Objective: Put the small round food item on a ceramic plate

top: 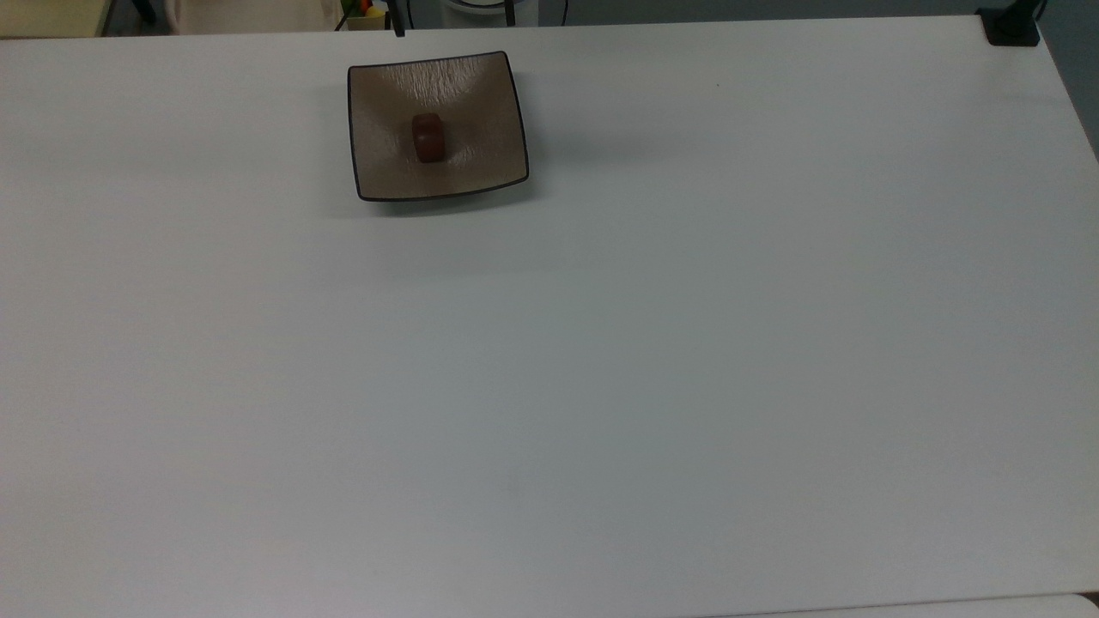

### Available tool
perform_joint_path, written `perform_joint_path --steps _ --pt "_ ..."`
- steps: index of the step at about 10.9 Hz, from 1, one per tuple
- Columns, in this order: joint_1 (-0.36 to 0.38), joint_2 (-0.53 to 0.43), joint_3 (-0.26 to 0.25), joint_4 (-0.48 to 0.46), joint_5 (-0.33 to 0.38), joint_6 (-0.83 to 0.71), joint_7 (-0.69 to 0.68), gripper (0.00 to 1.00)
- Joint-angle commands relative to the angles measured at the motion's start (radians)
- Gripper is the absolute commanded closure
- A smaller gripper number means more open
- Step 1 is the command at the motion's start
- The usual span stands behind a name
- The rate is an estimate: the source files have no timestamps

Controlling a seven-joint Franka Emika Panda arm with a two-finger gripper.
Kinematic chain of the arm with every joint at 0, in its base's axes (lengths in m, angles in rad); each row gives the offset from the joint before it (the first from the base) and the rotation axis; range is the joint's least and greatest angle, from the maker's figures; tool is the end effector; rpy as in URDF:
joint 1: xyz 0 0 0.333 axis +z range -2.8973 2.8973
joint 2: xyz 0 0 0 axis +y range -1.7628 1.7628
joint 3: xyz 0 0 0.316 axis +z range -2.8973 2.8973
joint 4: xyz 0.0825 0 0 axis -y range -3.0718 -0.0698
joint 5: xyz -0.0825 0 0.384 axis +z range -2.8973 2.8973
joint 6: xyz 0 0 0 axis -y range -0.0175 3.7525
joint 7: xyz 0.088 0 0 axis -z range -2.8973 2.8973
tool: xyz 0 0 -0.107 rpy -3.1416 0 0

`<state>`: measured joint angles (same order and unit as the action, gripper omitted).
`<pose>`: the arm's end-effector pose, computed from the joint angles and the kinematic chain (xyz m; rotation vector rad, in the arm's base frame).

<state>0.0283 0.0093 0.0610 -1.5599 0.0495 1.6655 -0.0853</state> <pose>0.5645 0.0553 0.6334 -3.0764 -0.2656 -0.1487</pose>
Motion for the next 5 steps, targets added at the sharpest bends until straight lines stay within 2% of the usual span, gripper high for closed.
perform_joint_path --steps 1,5 --pt "0.01 -0.011 -0.018 -0.023 0.021 0.011 -0.027 0.0" --pt "0.01 -0.002 -0.018 -0.019 0.021 0.007 -0.027 0.0"
